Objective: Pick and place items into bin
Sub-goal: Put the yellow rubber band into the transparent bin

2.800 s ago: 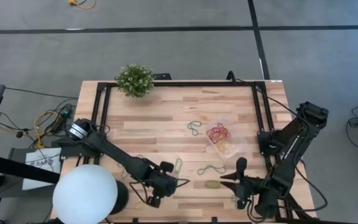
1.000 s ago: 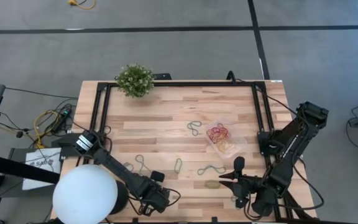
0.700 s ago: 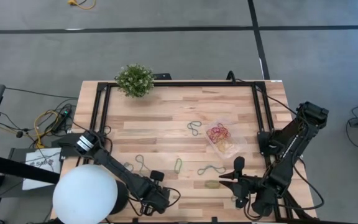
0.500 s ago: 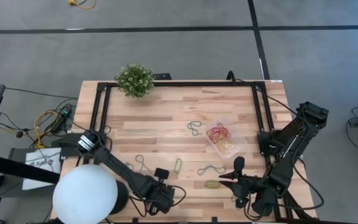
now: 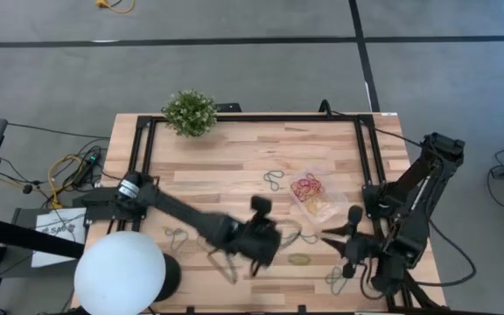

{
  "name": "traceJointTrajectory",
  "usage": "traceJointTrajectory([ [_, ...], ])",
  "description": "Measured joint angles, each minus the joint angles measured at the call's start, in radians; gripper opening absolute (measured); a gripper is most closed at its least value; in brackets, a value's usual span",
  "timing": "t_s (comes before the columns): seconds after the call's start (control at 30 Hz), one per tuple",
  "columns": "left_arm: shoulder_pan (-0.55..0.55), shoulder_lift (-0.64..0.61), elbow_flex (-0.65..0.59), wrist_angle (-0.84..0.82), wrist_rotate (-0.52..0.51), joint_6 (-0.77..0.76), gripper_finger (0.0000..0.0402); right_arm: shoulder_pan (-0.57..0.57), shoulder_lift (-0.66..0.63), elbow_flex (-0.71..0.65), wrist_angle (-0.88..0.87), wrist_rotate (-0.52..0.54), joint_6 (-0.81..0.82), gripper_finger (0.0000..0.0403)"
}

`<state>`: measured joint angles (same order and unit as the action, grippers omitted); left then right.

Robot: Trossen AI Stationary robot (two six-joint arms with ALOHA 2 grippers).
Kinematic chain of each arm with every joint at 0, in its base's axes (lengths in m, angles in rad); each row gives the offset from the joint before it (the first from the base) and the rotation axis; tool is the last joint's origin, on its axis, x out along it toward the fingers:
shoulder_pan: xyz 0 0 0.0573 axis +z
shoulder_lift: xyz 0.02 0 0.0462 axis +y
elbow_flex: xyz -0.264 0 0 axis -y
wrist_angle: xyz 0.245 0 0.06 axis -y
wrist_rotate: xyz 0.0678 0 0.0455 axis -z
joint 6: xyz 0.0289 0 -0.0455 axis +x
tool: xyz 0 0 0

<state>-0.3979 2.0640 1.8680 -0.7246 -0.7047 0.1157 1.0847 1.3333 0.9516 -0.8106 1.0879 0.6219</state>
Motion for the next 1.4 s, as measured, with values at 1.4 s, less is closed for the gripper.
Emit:
traceJointTrajectory([
  [1.4,0.421,0.215,0.002,0.586,0.665,0.133,0.0053,0.098,-0.128,-0.199,-0.075,0.036,0.34,0.009],
])
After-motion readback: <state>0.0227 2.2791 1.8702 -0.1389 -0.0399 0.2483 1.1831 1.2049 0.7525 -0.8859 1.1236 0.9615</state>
